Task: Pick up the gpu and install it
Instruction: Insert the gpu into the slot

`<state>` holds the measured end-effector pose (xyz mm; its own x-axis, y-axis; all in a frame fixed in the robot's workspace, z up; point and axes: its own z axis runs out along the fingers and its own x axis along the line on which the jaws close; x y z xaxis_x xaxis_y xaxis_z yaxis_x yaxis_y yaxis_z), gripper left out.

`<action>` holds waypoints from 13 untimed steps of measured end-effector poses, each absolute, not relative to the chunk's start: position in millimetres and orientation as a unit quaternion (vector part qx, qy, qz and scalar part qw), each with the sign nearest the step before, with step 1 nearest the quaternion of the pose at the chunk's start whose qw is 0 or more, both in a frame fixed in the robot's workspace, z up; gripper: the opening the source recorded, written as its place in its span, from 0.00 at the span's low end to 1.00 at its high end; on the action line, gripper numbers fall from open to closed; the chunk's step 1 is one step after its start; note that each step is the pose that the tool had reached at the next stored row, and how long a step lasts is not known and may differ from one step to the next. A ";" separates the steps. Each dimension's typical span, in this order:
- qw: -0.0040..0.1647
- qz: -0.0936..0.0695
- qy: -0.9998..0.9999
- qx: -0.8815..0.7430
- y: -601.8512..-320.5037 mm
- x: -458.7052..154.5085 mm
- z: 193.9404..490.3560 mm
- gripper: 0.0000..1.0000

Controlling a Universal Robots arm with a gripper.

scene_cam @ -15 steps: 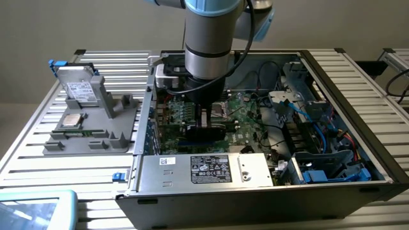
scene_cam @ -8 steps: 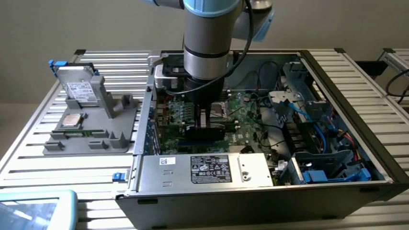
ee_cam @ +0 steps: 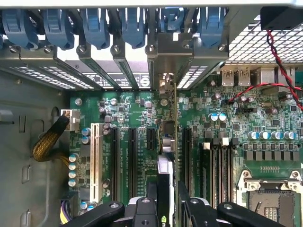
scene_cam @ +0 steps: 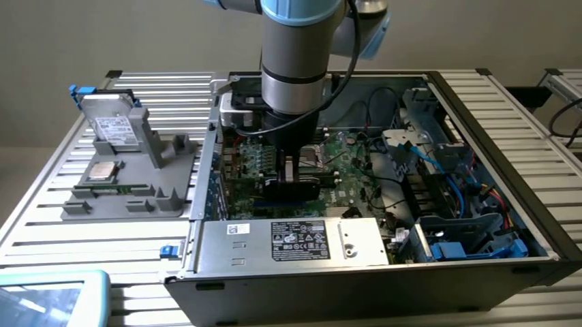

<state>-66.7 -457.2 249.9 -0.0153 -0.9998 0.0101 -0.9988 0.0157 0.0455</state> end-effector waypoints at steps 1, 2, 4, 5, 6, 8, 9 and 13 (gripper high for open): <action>0.020 -0.013 -0.712 0.701 -457.2 -66.7 249.9 0.27; 0.020 -0.013 -0.712 0.701 -457.2 -66.7 249.9 0.27; 0.019 -0.013 -0.712 0.701 -457.2 -66.7 249.8 0.27; 0.019 -0.013 -0.712 0.701 -457.2 -66.7 249.8 0.27; 0.019 -0.013 -0.712 0.701 -457.2 -66.7 249.8 0.27; 0.019 -0.013 -0.712 0.701 -457.2 -66.7 249.8 0.27; 0.019 -0.013 -0.712 0.701 -457.2 -66.7 249.7 0.27; 0.019 -0.013 -0.712 0.701 -457.2 -66.7 249.8 0.27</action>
<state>-66.7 -457.2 249.8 -0.0152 -0.9998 0.0098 -0.9988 0.0157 0.0453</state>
